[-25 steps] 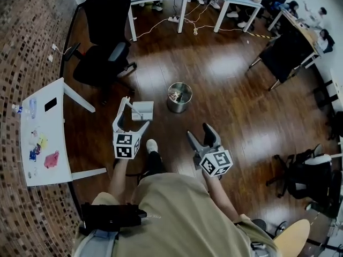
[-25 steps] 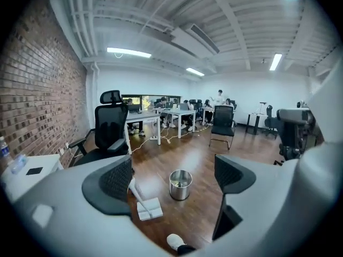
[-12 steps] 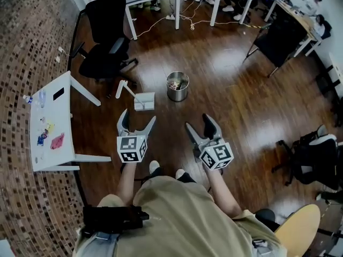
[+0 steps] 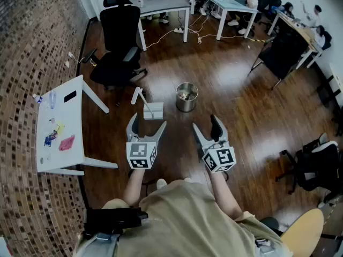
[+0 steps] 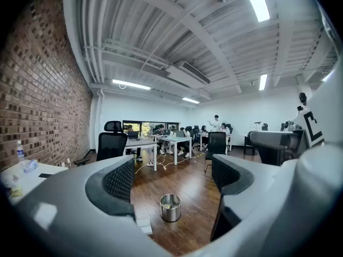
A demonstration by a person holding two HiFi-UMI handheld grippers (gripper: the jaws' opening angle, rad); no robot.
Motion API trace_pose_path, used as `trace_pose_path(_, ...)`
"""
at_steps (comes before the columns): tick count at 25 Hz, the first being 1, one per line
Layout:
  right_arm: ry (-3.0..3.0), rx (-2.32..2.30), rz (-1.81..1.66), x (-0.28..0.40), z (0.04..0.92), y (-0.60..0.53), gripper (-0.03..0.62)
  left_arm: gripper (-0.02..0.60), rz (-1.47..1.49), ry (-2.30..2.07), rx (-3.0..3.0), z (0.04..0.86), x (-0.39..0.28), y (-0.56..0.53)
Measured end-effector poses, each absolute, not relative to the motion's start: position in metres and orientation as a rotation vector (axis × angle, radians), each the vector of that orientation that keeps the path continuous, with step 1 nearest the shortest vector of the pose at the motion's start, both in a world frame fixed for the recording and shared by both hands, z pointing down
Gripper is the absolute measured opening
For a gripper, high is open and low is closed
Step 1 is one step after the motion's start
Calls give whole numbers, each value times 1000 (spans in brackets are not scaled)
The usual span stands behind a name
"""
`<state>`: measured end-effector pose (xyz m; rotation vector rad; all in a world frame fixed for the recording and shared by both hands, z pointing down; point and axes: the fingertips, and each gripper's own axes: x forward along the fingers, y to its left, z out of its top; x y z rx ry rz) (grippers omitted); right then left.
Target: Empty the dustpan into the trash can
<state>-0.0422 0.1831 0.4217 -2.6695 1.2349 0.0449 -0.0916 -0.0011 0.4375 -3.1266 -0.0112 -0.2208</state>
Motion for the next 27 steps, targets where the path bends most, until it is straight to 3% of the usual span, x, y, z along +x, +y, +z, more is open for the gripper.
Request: trace_pose_path(27, 1228, -2735, 78, -55, 418, 136, 350, 425, -129, 71, -3114, 430, -108, -52)
